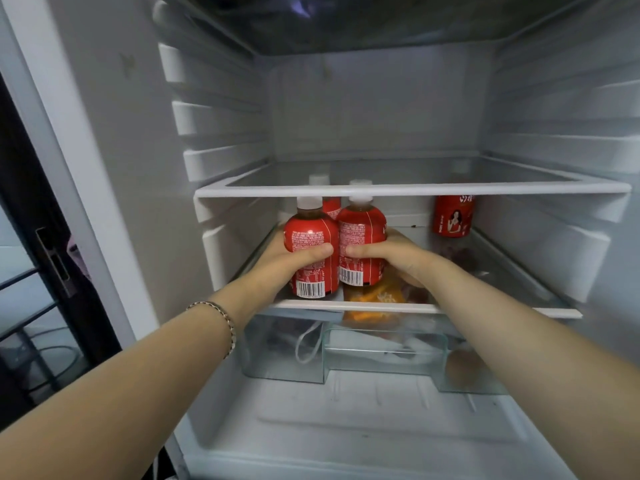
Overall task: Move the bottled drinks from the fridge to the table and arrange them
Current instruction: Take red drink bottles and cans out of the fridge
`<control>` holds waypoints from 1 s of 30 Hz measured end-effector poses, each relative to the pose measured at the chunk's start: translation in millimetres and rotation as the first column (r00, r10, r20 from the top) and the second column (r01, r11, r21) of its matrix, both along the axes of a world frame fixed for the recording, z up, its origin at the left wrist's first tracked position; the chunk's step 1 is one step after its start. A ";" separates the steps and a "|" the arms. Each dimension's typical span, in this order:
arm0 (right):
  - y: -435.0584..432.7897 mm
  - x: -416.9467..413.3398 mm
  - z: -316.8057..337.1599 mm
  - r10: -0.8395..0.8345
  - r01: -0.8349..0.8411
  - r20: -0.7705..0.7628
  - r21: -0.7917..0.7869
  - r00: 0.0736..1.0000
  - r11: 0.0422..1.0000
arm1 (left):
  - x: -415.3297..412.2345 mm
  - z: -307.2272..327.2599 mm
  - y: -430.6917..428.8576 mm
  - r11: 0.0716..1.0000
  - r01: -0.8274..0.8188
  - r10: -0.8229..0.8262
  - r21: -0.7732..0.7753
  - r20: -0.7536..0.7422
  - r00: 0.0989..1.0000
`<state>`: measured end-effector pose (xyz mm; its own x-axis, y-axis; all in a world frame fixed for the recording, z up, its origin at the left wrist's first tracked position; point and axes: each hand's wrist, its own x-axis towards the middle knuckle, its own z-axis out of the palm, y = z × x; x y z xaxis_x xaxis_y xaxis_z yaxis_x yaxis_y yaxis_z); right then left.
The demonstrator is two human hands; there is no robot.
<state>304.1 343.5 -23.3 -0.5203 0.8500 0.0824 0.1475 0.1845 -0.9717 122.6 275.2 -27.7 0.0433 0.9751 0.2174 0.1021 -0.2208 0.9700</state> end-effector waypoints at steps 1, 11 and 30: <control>-0.2 -0.2 -0.7 -0.009 0.009 -0.005 0.000 1.000 1.000 | -0.5 -0.8 1.8 1.000 -0.004 0.004 -0.011 0.003 1.000; -5.7 -6.2 -2.7 -0.058 0.055 -0.110 -0.025 0.992 0.998 | -3.3 -0.8 4.1 1.000 0.015 -0.014 -0.025 0.034 0.999; -86.3 3.9 -3.5 -0.069 0.082 -0.223 0.048 0.972 0.996 | 3.2 -8.8 -57.7 0.997 0.014 -0.019 0.070 0.080 0.997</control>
